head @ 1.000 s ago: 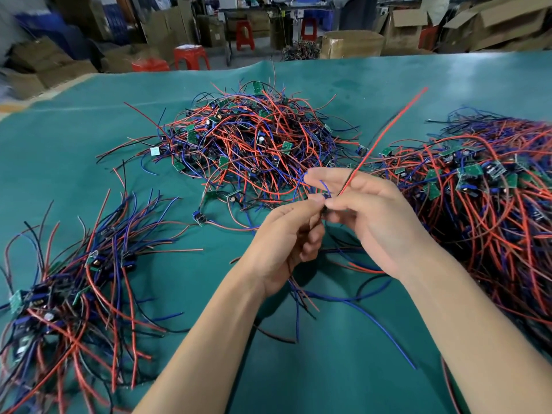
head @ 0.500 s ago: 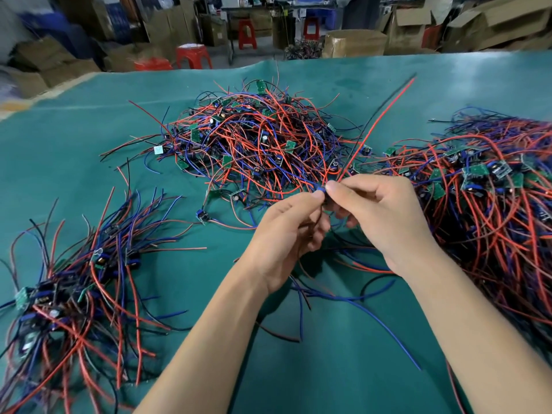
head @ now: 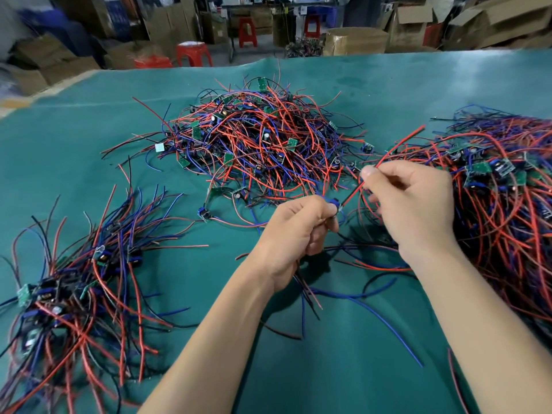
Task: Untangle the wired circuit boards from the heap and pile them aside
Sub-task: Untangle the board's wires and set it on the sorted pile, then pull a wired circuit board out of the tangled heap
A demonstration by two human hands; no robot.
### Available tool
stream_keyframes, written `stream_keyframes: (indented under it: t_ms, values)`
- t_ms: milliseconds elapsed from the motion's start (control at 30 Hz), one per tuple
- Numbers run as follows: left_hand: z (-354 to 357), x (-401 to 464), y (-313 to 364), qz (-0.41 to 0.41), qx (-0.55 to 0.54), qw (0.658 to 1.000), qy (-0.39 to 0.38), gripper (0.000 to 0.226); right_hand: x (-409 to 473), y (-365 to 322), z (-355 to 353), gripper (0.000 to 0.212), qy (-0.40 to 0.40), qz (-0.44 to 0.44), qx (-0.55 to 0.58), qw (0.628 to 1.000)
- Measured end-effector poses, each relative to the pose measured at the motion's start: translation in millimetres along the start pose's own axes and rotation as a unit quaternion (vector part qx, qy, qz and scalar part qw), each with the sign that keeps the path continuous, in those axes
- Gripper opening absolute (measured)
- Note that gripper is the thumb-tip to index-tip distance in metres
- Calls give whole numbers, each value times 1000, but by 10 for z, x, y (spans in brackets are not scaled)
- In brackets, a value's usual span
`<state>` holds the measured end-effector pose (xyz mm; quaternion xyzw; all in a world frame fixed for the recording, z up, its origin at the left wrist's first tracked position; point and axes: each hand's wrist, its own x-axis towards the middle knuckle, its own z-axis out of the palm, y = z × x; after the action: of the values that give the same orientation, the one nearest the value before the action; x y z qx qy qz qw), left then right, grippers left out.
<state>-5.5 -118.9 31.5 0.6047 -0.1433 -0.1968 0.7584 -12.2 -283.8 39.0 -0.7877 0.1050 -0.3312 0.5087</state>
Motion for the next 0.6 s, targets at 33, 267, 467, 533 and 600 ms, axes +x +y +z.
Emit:
stream_keyframes:
  t_ms: [33, 267, 467, 533, 600]
  values:
    - [0, 1, -1, 1, 3, 1000, -5, 31, 13, 6, -12, 21, 5, 11, 10, 1000]
    - [7, -13, 6, 2, 0, 1000, -18, 31, 91, 70, -111, 24, 122, 88, 152, 977]
    - [-65, 2, 35, 1, -64, 998, 16, 35, 188, 50, -211, 11, 209, 98, 202, 952]
    - [-78, 8, 45, 10, -75, 997, 14, 28, 137, -11, -168, 17, 109, 88, 198, 970]
    - [-63, 1, 31, 15, -60, 998, -4, 25, 13, -69, -45, 25, -55, 82, 161, 982]
